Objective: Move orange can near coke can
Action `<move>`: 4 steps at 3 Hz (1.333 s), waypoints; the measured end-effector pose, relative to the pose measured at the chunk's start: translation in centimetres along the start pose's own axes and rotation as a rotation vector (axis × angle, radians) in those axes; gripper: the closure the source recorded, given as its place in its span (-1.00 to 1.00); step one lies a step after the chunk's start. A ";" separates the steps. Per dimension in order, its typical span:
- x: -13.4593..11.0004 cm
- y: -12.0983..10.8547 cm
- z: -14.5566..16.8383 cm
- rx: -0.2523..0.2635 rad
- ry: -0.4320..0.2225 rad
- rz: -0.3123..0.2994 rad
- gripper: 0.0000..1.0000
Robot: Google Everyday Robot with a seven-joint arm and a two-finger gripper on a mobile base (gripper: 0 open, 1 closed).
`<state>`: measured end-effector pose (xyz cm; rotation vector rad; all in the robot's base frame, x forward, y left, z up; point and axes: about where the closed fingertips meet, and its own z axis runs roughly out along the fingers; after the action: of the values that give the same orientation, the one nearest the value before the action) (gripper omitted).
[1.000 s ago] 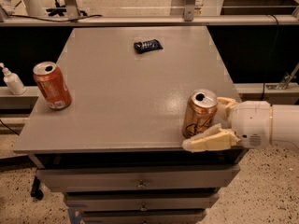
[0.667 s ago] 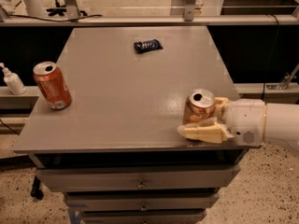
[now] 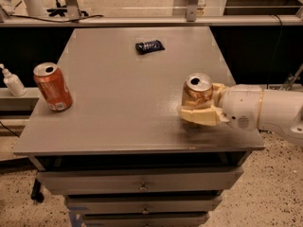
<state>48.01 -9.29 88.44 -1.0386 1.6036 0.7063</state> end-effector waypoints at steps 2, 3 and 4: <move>-0.2 0.1 0.1 -0.002 0.000 -0.003 1.00; -0.6 0.4 1.6 -0.012 -0.028 -0.003 1.00; -1.6 0.8 5.3 -0.053 -0.077 -0.011 1.00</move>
Offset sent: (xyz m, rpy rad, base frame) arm 0.0000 0.0016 0.0014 -0.0011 -0.0025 0.0023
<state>49.82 -4.00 88.50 -1.0459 1.5193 0.7753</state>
